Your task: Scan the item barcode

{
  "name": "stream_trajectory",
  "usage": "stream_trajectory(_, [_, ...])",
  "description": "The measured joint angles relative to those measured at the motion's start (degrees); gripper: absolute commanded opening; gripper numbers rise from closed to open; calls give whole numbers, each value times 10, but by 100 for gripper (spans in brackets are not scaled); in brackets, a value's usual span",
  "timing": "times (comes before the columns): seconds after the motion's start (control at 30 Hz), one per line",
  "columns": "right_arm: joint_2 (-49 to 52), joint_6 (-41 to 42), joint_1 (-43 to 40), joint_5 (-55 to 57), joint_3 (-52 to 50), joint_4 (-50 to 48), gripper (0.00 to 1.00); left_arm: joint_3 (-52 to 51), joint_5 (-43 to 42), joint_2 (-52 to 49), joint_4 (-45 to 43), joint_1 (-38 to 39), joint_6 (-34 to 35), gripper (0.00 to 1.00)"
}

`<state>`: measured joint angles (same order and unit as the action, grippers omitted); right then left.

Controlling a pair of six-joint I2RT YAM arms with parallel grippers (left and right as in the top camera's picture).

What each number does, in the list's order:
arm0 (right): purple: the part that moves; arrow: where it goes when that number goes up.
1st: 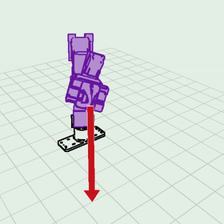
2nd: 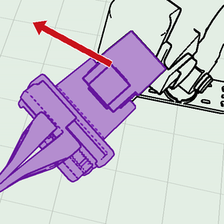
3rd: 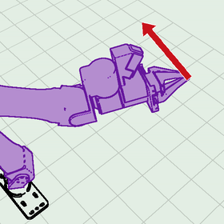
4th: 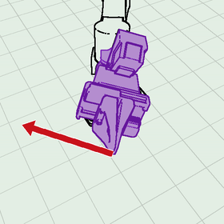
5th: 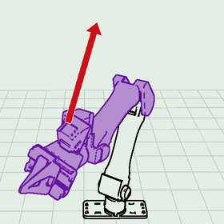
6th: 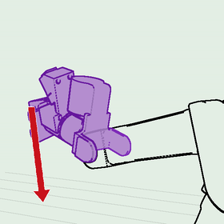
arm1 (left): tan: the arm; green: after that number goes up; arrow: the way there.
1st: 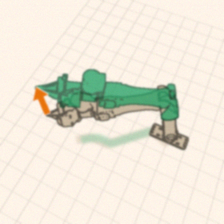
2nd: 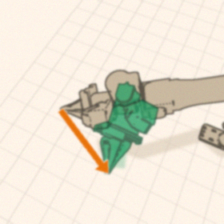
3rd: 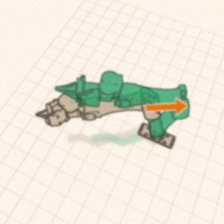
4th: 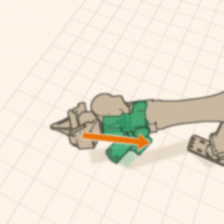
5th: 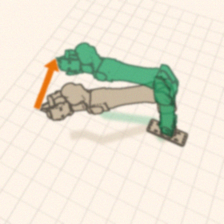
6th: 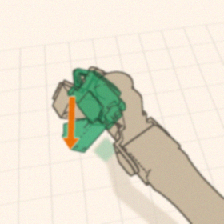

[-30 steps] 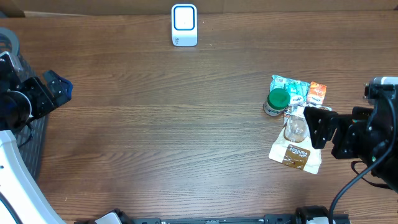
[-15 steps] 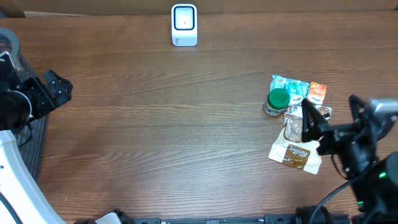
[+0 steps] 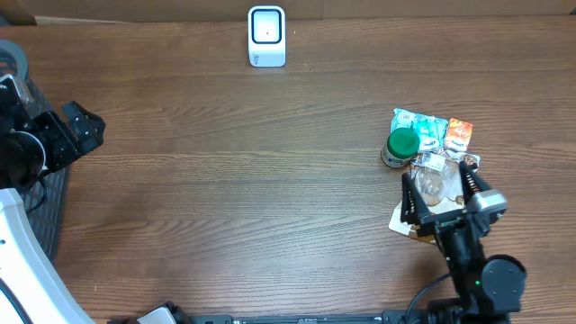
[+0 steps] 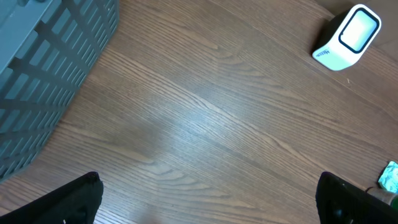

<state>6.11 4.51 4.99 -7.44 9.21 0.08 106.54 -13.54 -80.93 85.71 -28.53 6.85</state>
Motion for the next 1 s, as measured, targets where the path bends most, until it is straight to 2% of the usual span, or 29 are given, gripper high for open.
stream_trajectory(0.27, [-52,0,10,0,-78,1,100,0,0,0,0,0,0,99])
stream_trajectory(0.4, [-53,0,10,-1,-81,43,100,0,0,0,0,0,0,100])
stream_trajectory(1.0, [-53,0,10,-1,-82,42,100,0,0,0,0,0,0,100])
